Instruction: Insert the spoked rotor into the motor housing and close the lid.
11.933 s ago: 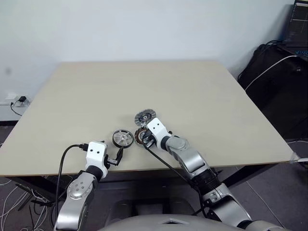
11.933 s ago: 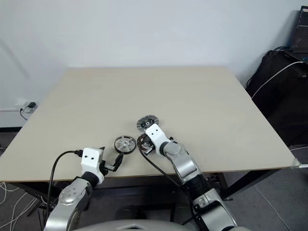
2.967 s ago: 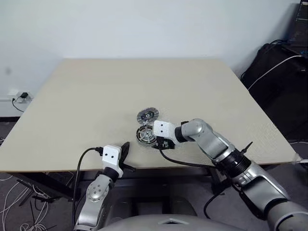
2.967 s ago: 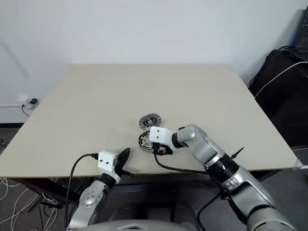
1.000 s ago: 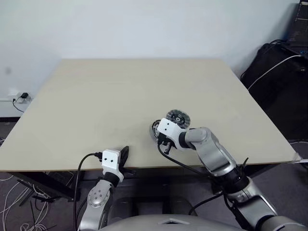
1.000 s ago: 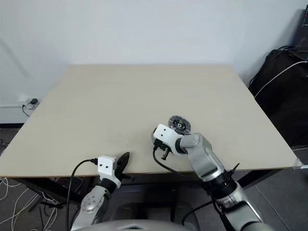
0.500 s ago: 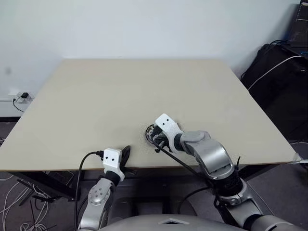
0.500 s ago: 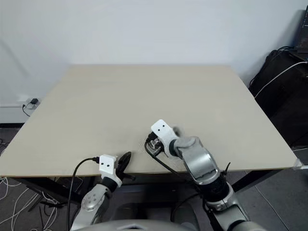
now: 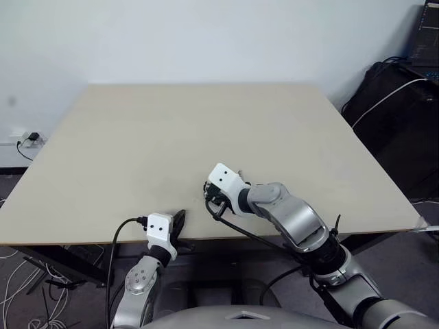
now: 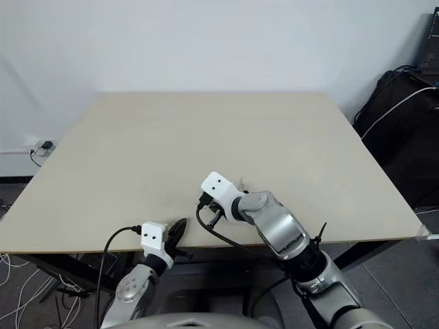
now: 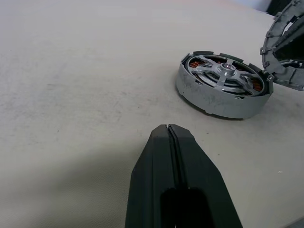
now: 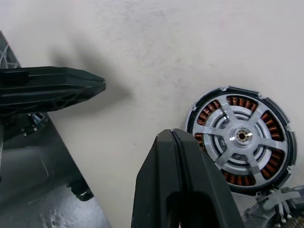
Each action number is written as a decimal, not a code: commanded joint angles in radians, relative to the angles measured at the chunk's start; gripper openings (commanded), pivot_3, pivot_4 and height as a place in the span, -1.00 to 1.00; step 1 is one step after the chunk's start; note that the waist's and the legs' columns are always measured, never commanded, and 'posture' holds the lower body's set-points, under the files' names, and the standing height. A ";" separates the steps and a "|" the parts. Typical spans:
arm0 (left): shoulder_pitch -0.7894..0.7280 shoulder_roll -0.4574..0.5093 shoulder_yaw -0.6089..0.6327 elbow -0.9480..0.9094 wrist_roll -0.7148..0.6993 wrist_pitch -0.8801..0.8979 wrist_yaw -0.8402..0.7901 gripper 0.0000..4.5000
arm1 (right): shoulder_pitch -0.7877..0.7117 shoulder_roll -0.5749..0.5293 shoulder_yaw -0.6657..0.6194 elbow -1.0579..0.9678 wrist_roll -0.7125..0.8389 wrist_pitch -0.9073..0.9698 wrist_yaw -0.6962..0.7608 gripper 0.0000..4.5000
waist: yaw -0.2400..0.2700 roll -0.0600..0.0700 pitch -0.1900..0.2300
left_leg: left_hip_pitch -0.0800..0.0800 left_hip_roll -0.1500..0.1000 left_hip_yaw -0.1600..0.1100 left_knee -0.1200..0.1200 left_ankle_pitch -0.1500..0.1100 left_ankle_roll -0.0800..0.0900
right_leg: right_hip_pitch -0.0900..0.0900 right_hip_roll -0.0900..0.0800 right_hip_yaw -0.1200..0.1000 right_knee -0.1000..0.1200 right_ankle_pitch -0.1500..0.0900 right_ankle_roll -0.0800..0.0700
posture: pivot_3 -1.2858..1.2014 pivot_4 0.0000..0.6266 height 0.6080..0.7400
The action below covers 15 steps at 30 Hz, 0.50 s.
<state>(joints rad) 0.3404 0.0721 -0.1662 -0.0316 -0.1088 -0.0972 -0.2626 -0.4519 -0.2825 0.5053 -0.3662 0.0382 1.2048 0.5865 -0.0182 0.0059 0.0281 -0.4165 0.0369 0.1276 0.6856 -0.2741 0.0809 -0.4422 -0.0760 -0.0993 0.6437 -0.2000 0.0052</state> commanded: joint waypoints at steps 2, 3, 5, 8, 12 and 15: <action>-0.009 -0.006 0.008 -0.031 -0.009 -0.010 0.000 -1.00 | -0.004 -0.028 0.000 -0.093 0.019 -0.214 0.024 -0.99 | 0.001 0.000 0.000 | 0.000 0.000 0.000 0.000 0.000 0.000 | 0.000 0.000 0.000 0.000 0.000 0.000 | 0.03 -1.00 1.00; -0.009 -0.006 0.010 -0.032 -0.010 -0.011 0.000 -1.00 | 0.012 -0.026 -0.014 -0.114 0.022 -0.293 0.021 -0.99 | 0.002 0.000 0.000 | 0.000 0.000 0.000 0.000 0.000 0.000 | 0.000 0.000 0.000 0.000 0.000 0.000 | 0.03 -1.00 1.00; -0.010 -0.005 0.012 -0.032 -0.011 -0.013 -0.001 -1.00 | 0.039 -0.025 -0.034 -0.126 0.011 -0.432 -0.001 -0.99 | 0.002 -0.001 0.000 | 0.000 0.000 0.000 0.000 0.000 0.000 | 0.000 0.000 0.000 -0.001 0.000 0.000 | 0.03 -1.00 1.00; -0.010 0.000 0.011 -0.032 -0.008 -0.016 -0.003 -1.00 | 0.094 0.004 -0.070 -0.130 -0.031 -0.676 -0.089 -0.99 | 0.002 -0.002 0.000 | 0.000 0.000 0.000 -0.001 0.000 0.000 | 0.000 0.001 0.000 -0.001 0.000 0.001 | 0.03 -1.00 1.00; -0.014 0.007 0.008 -0.031 -0.005 -0.014 -0.008 -1.00 | 0.149 0.036 -0.091 -0.129 -0.065 -0.872 -0.158 -0.99 | 0.004 -0.002 0.000 | 0.000 0.000 0.001 0.000 0.000 0.000 | 0.001 0.001 0.001 -0.001 0.000 0.001 | 0.03 -1.00 1.00; -0.019 0.011 0.006 -0.030 -0.006 -0.010 -0.013 -1.00 | 0.170 0.040 -0.089 -0.127 -0.068 -0.899 -0.157 -0.99 | 0.004 -0.003 0.000 | 0.001 0.000 0.001 0.000 0.000 0.000 | 0.002 0.000 0.001 -0.001 0.000 0.001 | 0.03 -1.00 1.00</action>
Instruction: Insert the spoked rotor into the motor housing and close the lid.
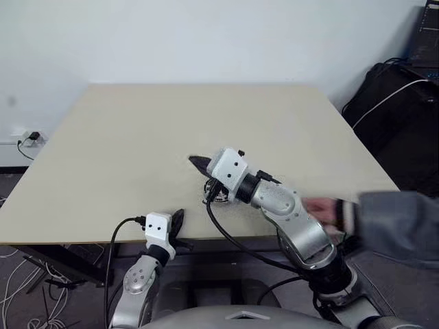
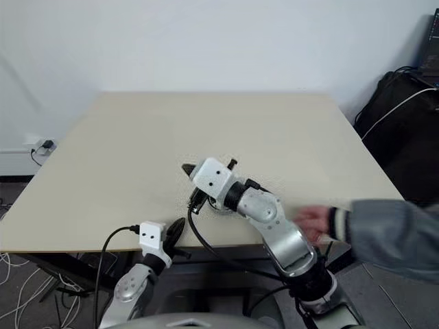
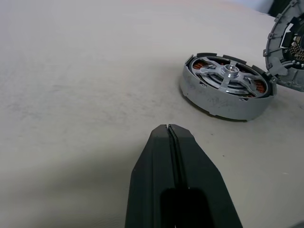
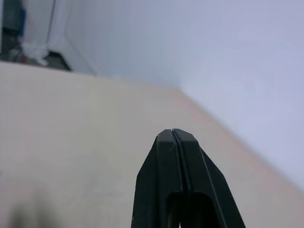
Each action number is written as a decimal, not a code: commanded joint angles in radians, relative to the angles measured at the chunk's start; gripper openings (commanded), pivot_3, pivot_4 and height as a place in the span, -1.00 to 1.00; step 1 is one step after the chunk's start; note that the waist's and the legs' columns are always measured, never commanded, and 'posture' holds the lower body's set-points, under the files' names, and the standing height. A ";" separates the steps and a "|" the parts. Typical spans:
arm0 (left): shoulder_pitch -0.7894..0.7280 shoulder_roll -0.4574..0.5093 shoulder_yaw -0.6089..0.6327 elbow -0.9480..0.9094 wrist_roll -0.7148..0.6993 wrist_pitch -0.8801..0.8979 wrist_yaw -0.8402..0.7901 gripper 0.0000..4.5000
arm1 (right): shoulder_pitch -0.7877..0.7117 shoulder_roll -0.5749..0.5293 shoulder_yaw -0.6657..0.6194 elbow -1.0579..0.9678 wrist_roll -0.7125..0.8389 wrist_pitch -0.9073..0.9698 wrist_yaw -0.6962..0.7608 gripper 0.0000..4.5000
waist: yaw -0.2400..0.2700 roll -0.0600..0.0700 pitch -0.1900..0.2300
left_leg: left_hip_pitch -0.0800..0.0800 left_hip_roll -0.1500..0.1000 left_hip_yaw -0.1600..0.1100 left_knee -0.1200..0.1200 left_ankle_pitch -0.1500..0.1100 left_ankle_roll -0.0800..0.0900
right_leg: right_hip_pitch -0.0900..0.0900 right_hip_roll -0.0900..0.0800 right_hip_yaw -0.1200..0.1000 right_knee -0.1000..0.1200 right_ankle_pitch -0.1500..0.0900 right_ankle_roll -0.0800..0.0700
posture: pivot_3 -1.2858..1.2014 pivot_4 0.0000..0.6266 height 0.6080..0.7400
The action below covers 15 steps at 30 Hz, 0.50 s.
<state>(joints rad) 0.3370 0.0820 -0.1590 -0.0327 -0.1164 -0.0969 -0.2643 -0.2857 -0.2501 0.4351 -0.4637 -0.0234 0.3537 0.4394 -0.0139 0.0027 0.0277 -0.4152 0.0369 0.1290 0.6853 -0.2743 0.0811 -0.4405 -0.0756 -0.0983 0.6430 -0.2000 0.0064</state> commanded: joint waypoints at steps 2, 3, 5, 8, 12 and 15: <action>-0.019 0.004 -0.003 -0.029 0.002 -0.008 -0.014 -1.00 | 0.014 0.005 -0.015 -0.027 -0.012 -0.051 -0.007 -0.99 | 0.000 0.000 0.000 | 0.000 0.000 0.000 0.000 0.000 0.000 | 0.000 0.000 0.000 0.000 0.000 0.000 | 0.03 -1.00 1.00; -0.019 0.005 -0.004 -0.029 0.002 -0.006 -0.015 -1.00 | 0.018 0.004 -0.013 -0.027 -0.014 -0.050 -0.004 -0.99 | 0.000 0.000 0.000 | 0.000 0.000 0.000 0.000 0.000 0.000 | 0.000 0.000 0.000 0.000 0.000 0.000 | 0.03 -1.00 1.00; -0.021 0.007 -0.004 -0.030 0.002 -0.004 -0.016 -1.00 | 0.021 0.003 -0.011 -0.027 -0.017 -0.049 -0.001 -0.99 | 0.001 0.000 0.000 | 0.000 0.000 0.000 0.000 0.000 0.000 | 0.000 0.000 0.000 0.000 0.000 0.000 | 0.03 -1.00 1.00; -0.020 0.008 -0.004 -0.031 0.002 -0.002 -0.018 -1.00 | 0.024 0.004 -0.011 -0.025 -0.018 -0.042 0.000 -0.99 | 0.001 0.000 0.000 | 0.000 0.000 0.000 0.000 0.000 0.000 | 0.000 0.000 0.000 0.000 0.000 0.000 | 0.03 -1.00 1.00; -0.017 0.010 -0.003 -0.035 0.004 0.001 -0.018 -1.00 | 0.026 0.006 -0.009 -0.023 -0.018 -0.032 0.002 -0.99 | 0.001 0.000 0.000 | 0.000 0.000 0.000 0.000 0.000 0.000 | 0.000 0.000 0.000 0.000 0.000 0.000 | 0.03 -1.00 1.00; -0.015 0.011 -0.002 -0.038 0.005 0.002 -0.017 -1.00 | 0.026 0.008 -0.009 -0.022 -0.017 -0.027 0.004 -0.99 | 0.001 0.000 0.000 | 0.000 0.000 0.000 0.000 0.000 0.000 | 0.000 0.000 0.000 0.000 0.000 0.000 | 0.03 -1.00 1.00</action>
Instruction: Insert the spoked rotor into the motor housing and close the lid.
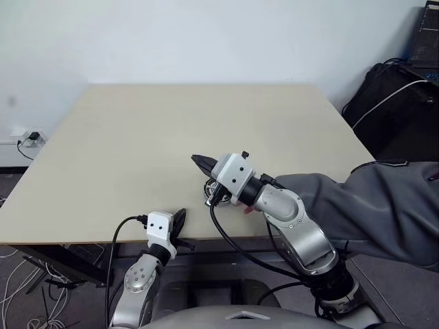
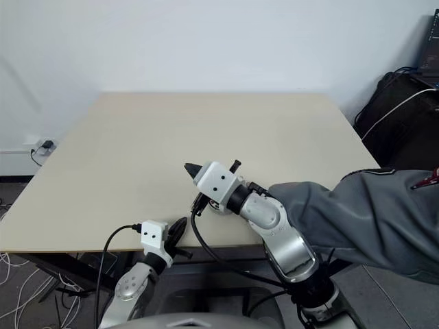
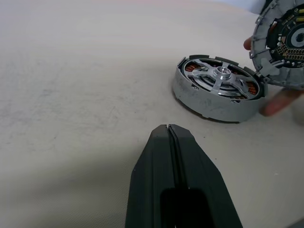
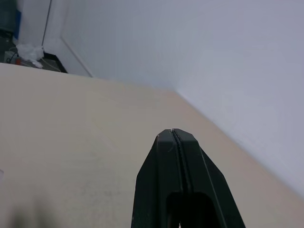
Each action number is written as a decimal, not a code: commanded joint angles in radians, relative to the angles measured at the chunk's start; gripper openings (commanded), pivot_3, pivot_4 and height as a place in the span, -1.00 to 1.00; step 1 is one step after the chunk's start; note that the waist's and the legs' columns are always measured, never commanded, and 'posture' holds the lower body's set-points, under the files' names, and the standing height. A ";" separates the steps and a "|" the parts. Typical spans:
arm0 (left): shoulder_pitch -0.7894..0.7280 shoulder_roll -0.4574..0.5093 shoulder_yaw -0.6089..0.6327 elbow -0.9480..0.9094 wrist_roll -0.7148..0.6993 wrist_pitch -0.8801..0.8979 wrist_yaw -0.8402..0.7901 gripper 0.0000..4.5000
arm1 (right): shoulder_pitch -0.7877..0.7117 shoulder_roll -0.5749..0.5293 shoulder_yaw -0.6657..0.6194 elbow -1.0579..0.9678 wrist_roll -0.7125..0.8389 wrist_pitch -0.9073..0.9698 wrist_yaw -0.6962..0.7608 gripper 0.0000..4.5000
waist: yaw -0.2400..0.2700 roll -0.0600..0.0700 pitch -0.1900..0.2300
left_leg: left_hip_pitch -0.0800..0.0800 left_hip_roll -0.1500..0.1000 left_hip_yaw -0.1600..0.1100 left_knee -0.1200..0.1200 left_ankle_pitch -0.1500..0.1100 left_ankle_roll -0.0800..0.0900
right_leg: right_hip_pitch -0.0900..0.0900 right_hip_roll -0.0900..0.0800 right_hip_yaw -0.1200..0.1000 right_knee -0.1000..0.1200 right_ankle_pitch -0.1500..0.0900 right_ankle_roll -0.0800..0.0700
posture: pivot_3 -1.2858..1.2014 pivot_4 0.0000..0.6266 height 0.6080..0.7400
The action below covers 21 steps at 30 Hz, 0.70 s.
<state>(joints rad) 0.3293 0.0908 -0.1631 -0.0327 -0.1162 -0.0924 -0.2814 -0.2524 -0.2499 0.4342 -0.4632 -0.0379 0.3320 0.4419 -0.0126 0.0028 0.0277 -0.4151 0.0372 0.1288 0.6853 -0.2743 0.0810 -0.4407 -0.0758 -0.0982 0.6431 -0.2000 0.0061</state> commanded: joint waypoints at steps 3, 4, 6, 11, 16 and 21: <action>-0.007 0.003 0.003 -0.039 0.005 -0.001 -0.001 -1.00 | -0.007 0.009 -0.007 -0.022 -0.002 0.001 0.004 -0.99 | 0.000 0.000 0.000 | 0.000 0.000 0.000 0.000 0.000 0.000 | 0.000 0.000 0.000 0.000 0.000 0.000 | 0.03 -1.00 1.00; -0.007 0.004 0.003 -0.039 0.005 -0.001 -0.001 -1.00 | -0.007 0.009 -0.007 -0.021 -0.002 0.004 0.005 -0.99 | 0.000 0.000 0.000 | 0.000 0.000 0.000 0.000 0.000 0.000 | 0.000 0.000 0.000 0.000 0.000 0.000 | 0.03 -1.00 1.00; -0.008 0.005 0.003 -0.040 0.004 0.000 -0.001 -1.00 | -0.006 0.008 -0.007 -0.020 -0.001 0.010 0.010 -0.99 | 0.000 0.000 0.000 | 0.000 0.000 0.000 0.000 0.000 0.000 | 0.000 0.000 0.000 0.000 0.000 0.000 | 0.03 -1.00 1.00; -0.011 0.005 0.003 -0.038 0.004 -0.001 -0.002 -1.00 | -0.014 -0.005 -0.005 -0.022 0.016 0.054 0.046 -0.99 | 0.000 0.000 0.000 | 0.000 0.000 0.000 0.000 0.000 0.000 | 0.000 0.000 0.000 0.000 0.000 0.000 | 0.03 -1.00 1.00; -0.015 0.004 0.002 -0.035 0.003 0.000 -0.002 -1.00 | -0.039 -0.043 0.000 -0.012 0.033 0.082 0.117 -0.99 | 0.000 0.000 0.000 | 0.000 0.000 0.000 0.000 0.000 0.000 | 0.000 0.000 0.000 0.000 0.000 0.000 | 0.03 -1.00 1.00; -0.016 0.001 0.002 -0.033 0.004 -0.002 0.000 -1.00 | -0.069 -0.069 0.001 0.008 0.055 0.139 0.177 -0.99 | 0.001 0.000 0.000 | 0.000 0.000 0.000 0.000 0.000 0.000 | 0.000 0.000 0.000 0.000 0.000 0.000 | 0.03 -1.00 1.00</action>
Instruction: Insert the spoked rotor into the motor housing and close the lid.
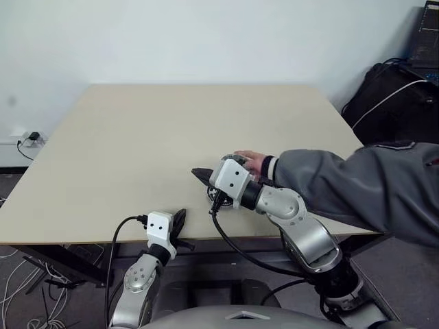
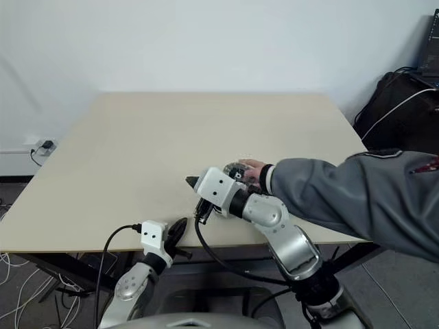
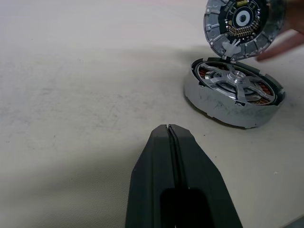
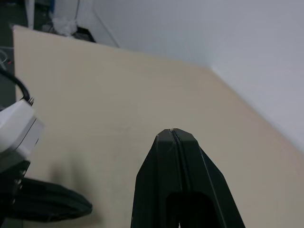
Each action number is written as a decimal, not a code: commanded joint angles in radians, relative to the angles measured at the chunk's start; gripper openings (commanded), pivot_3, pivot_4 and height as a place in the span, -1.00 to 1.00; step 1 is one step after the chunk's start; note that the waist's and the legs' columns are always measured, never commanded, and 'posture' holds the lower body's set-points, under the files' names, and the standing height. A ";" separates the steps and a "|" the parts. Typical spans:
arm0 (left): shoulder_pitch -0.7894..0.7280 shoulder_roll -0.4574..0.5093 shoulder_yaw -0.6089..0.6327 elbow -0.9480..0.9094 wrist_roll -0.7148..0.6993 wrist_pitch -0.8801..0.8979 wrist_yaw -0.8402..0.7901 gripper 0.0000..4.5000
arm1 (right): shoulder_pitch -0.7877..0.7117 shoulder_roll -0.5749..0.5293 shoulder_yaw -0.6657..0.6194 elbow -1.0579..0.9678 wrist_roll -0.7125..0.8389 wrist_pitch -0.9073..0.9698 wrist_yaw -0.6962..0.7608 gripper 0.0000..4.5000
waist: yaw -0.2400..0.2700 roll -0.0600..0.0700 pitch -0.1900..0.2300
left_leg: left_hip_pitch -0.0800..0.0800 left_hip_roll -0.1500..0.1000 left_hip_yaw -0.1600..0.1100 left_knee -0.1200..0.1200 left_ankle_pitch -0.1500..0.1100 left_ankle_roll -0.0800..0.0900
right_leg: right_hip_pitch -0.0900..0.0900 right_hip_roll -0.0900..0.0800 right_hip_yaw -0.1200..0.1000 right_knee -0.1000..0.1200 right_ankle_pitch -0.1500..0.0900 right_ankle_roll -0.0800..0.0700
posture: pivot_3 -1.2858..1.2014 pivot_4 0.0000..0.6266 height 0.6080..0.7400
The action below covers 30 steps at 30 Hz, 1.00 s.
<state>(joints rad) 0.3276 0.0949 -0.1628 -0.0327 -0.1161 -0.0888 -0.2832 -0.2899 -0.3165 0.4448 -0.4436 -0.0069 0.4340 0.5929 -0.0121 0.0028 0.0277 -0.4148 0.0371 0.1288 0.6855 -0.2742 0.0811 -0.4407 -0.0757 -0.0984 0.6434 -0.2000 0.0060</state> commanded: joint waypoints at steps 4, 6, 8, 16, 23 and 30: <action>-0.013 -0.005 0.003 -0.031 0.004 -0.007 0.004 -1.00 | -0.078 -0.046 0.013 0.018 0.017 0.070 0.089 -0.99 | 0.000 0.000 0.000 | 0.000 0.000 0.000 0.000 0.000 0.000 | 0.000 0.000 0.000 0.000 0.000 0.000 | 0.03 -1.00 1.00; -0.016 -0.007 0.003 -0.029 0.005 -0.007 0.004 -1.00 | -0.115 -0.086 0.041 0.055 -0.003 0.079 0.133 -0.99 | 0.000 0.000 0.000 | 0.000 0.000 0.000 0.000 0.000 0.000 | 0.000 0.000 0.000 0.000 0.000 0.000 | 0.03 -1.00 1.00; -0.018 -0.009 0.002 -0.025 0.005 -0.007 0.004 -1.00 | -0.155 -0.131 0.079 0.108 -0.031 0.063 0.186 -0.83 | 0.000 0.000 0.000 | 0.000 0.000 0.000 0.001 0.000 0.000 | 0.000 0.000 0.000 0.000 0.000 0.000 | 0.03 -1.00 1.00; -0.017 -0.017 0.002 -0.018 0.009 -0.012 0.009 -1.00 | -0.285 -0.216 0.210 0.343 -0.134 -0.047 0.374 0.26 | 0.000 0.000 0.000 | 0.000 0.000 0.000 0.001 0.000 0.001 | 0.000 0.000 0.000 0.000 0.000 0.000 | 0.03 -1.00 1.00; -0.007 -0.021 0.001 -0.018 0.010 -0.016 0.017 -1.00 | -0.364 -0.212 0.276 0.525 -0.225 -0.068 0.470 0.55 | 0.001 0.000 0.000 | 0.000 0.000 0.000 0.003 0.000 0.001 | 0.001 0.000 0.000 0.001 0.000 0.000 | 0.03 -1.00 1.00; 0.000 -0.024 -0.001 -0.020 0.009 -0.018 0.026 -1.00 | -0.383 -0.176 0.279 0.627 -0.270 -0.087 0.501 0.55 | 0.001 0.000 0.000 | 0.000 0.000 0.000 0.003 0.000 0.001 | 0.001 0.000 0.000 0.001 0.000 0.000 | 0.03 -1.00 1.00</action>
<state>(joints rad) 0.3319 0.0785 -0.1648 -0.0326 -0.1096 -0.0912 -0.2614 -0.6474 -0.4969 0.7393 0.1783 -0.2672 0.3614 1.0831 -0.0115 0.0032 0.0273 -0.4150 0.0371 0.1287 0.6882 -0.2742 0.0820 -0.4399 -0.0758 -0.0986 0.6445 -0.1995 0.0059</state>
